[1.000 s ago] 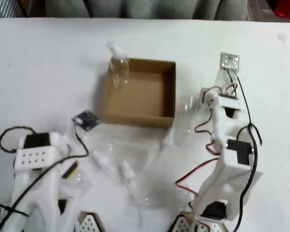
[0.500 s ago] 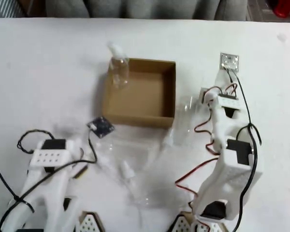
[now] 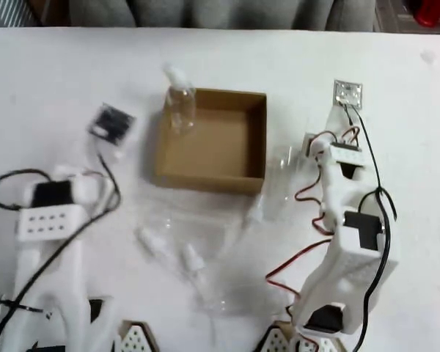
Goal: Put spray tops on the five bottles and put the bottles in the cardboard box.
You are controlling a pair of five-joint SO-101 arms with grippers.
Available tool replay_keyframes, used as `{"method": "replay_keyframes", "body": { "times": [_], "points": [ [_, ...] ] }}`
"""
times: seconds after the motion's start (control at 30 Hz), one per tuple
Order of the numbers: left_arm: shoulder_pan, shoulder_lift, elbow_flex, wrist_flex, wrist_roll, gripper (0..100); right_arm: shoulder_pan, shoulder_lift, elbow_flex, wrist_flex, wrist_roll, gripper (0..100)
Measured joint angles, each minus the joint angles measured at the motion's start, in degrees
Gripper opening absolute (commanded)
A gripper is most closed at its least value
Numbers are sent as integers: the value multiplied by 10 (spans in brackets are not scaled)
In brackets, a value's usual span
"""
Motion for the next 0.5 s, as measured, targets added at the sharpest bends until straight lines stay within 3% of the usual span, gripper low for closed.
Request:
{"method": "replay_keyframes", "body": {
  "times": [0.1,0.33,0.5],
  "points": [
    [-56,0,-25,0,-42,63,0,0,0,0,0,15],
    [-113,1,13,47,-244,190,0,10,-7,0,0,15],
    [-138,1,35,76,-297,299,0,10,-7,0,0,15]
  ]
}}
